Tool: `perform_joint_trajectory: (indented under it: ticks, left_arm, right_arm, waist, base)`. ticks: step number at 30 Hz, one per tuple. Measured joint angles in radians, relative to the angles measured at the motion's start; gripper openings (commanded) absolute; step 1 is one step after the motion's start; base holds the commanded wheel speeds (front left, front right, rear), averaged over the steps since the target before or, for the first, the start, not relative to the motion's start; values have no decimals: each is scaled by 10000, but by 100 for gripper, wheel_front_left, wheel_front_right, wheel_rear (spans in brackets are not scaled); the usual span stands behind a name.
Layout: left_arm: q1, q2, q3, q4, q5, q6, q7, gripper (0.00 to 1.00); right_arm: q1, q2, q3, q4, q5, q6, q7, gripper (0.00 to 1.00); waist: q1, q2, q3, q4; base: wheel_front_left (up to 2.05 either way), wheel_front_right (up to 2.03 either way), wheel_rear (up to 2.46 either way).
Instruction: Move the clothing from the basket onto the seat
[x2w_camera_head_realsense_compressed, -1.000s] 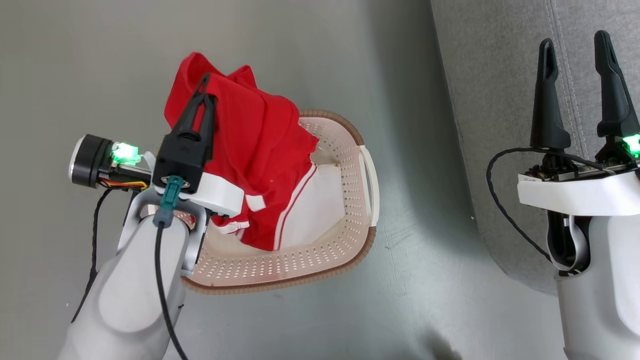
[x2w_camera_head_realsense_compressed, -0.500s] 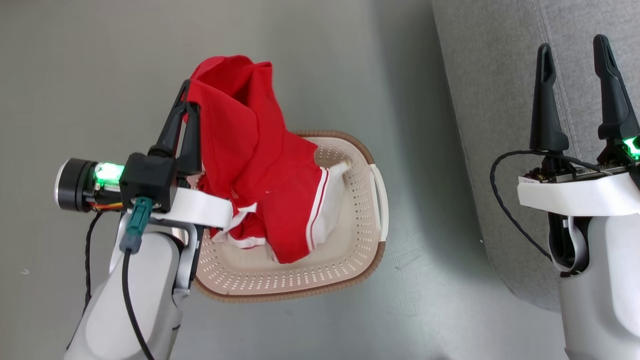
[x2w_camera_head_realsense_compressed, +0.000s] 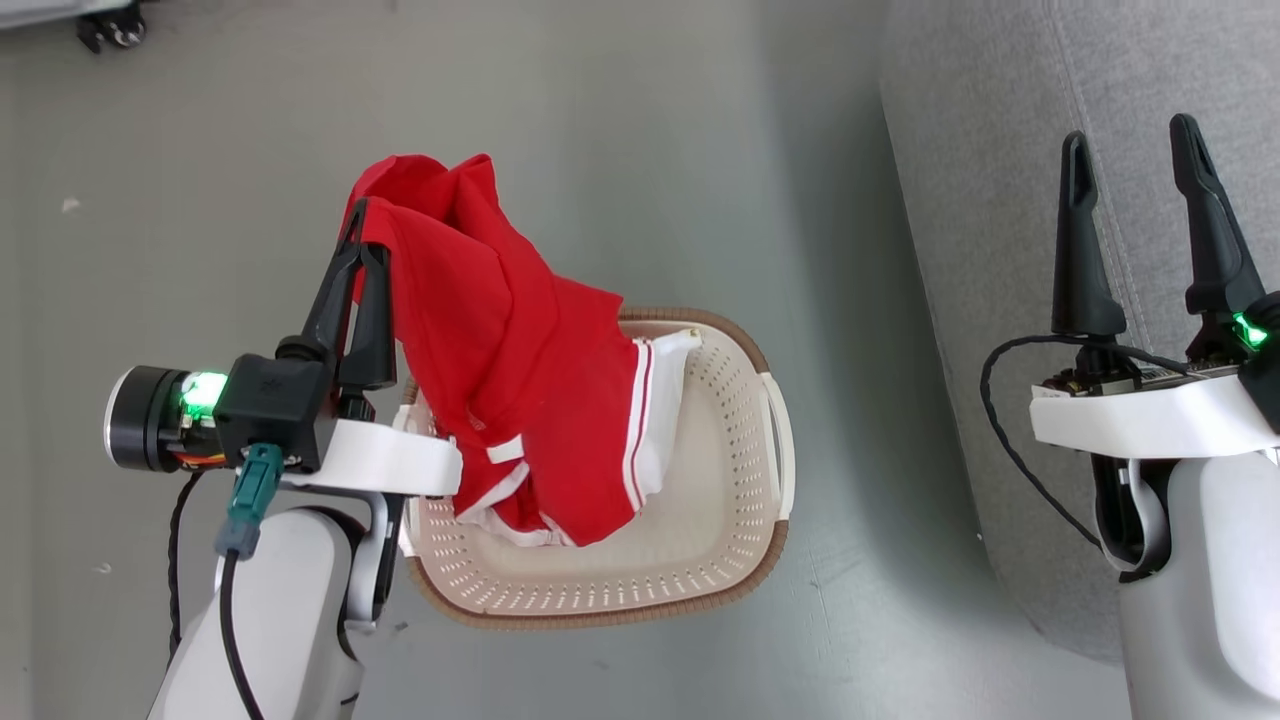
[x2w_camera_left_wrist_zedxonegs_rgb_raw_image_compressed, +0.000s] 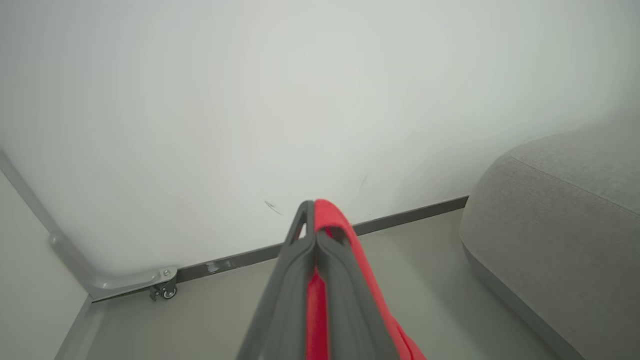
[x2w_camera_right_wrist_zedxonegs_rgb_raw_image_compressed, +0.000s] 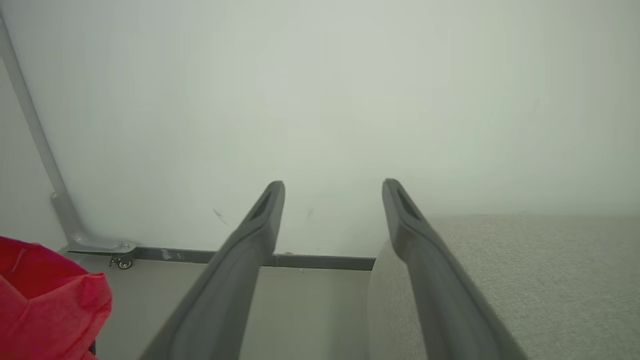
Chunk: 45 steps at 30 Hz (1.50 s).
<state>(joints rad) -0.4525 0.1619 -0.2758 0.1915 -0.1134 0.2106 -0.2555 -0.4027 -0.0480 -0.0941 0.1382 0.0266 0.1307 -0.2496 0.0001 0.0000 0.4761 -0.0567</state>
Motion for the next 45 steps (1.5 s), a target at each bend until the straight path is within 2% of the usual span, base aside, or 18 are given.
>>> perform_joint_trajectory:
  ticks: [15,26,35,40,45]
  left_arm:
    - [394,2,173,-510,-8,-102,0,0]
    - [404,-58,203,-832,-73,-360,0,0]
    - [404,-63,251,-920,-77,-594,0,0]
    - [404,-67,253,-1007,-75,-675,0,0]
    - [403,-75,255,-1141,-73,-800,0,0]
  right_arm:
    - [442,-2,13,207,-184,0,0,100]
    - [761,-4,186,330,-343,0,0,100]
    - [881,-286,1409,621,-351,0,0,100]
    - [936,-688,1793,717,-368,0,0,100]
    - [925,-895,2660,934,-337,0,10,100]
  waist:
    - [0,0,-946,258]
    - [0,0,-1670,427]
    - [0,0,-2225,510]
    - [0,0,-2501,548]
    - [0,0,-2752,599]
  base:
    - [0,0,0]
    - [0,0,0]
    - [0,0,0]
    - [0,0,0]
    - [0,0,0]
